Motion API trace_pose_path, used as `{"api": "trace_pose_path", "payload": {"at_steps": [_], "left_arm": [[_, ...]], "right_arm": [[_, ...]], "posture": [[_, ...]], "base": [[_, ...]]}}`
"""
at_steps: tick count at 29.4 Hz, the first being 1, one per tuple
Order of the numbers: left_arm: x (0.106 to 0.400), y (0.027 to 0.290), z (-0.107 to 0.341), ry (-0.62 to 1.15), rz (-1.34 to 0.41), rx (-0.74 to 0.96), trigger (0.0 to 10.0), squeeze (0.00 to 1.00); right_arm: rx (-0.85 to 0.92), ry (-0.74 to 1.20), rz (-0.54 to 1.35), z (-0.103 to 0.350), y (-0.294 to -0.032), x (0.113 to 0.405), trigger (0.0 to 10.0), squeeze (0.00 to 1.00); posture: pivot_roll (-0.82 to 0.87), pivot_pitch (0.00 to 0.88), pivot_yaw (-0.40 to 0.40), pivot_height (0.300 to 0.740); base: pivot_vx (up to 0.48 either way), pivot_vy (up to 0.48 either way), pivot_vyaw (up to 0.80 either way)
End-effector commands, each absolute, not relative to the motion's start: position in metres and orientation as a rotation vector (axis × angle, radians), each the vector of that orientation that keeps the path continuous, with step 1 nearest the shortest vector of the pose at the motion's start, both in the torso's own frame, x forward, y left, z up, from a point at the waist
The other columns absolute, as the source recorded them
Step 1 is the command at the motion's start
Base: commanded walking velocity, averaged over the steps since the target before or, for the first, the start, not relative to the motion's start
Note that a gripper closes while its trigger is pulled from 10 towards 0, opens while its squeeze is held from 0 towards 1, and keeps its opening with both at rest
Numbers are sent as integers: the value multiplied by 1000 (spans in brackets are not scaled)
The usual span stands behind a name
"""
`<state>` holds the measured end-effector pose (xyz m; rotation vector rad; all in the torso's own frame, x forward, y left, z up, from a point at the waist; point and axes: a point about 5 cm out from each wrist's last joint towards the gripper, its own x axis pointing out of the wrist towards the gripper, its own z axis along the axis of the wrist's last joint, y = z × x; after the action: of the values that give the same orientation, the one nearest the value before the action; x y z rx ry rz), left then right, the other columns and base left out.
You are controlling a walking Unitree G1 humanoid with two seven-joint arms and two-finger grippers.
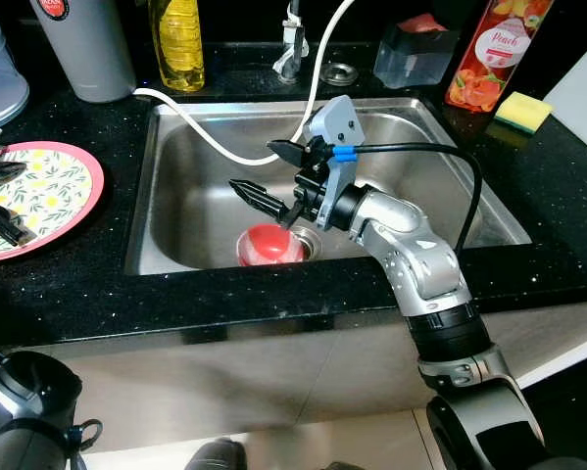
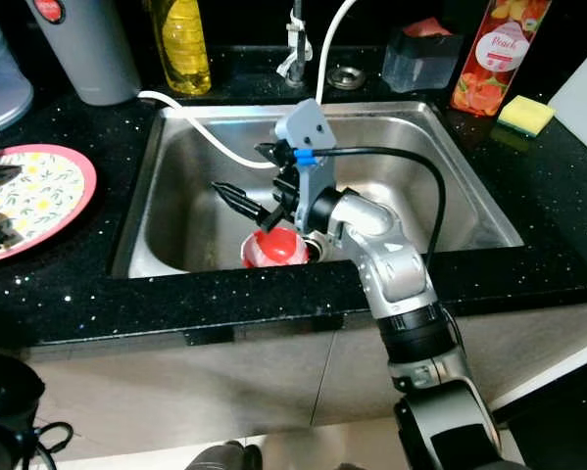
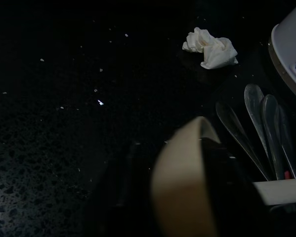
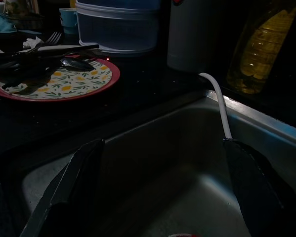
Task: Kitchen organization
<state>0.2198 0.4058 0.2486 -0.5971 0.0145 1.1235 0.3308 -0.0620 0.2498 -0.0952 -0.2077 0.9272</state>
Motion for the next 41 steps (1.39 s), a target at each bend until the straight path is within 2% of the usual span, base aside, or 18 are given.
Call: {"api": "trace_pose_path", "payload": {"at_steps": [1,11,12,13,20,28,31,32,33,34,35,36,38,39,41], "left_arm": [[222,405,242,35,1127,-624,0,0],[225,405,246,18,1097,-573,0,0],[229,403,249,3,1058,-553,2510,0],[233,400,254,-17,1015,-532,10000,0],[251,389,278,-109,863,-424,10000,0],[272,376,287,-71,758,-338,10000,0],[285,365,284,-18,701,-170,10000,0],[285,365,284,-18,701,-170,10000,0],[292,355,286,-10,640,-20,10000,0],[292,355,286,-10,640,-20,10000,0],[300,343,288,-9,567,105,10000,0],[300,343,288,-9,567,105,10000,0],[305,333,292,-22,510,206,10000,0],[309,324,302,-74,452,332,10000,0],[310,321,309,-107,442,393,10000,0]], "right_arm": [[-87,-211,934,250,-61,329,10000,0],[-84,-214,935,250,-61,329,10000,0],[-83,-214,935,250,-60,329,10000,0],[-82,-214,937,250,-60,329,10000,0],[-80,-214,940,250,-59,328,10000,0],[-82,-216,945,251,-59,327,10000,0],[-83,-218,942,251,-59,327,10000,0],[-83,-218,942,251,-59,327,10000,0],[-83,-217,937,251,-60,327,10000,0],[-83,-217,937,251,-60,327,10000,0],[-84,-216,935,250,-61,327,10000,0],[-84,-216,935,250,-61,327,10000,0],[-83,-217,934,251,-61,327,10000,0],[-82,-218,935,251,-60,327,10000,0],[-81,-219,935,251,-60,327,10000,0]], "posture": [[159,38,5,740],[163,38,6,740],[163,38,6,740],[162,40,6,740],[161,41,5,740],[159,43,2,740],[159,43,2,740],[159,43,2,740],[159,43,2,740],[159,43,2,740],[159,43,2,740],[159,43,2,740],[146,42,10,740],[146,42,10,740],[146,42,11,740]], "base": [[0,0,0],[0,0,0],[0,0,0],[0,0,0],[0,0,0],[0,0,0],[0,0,0],[0,0,0],[0,0,0],[0,0,0],[0,0,0],[0,0,0],[0,0,0],[0,0,0],[0,0,0]]}}
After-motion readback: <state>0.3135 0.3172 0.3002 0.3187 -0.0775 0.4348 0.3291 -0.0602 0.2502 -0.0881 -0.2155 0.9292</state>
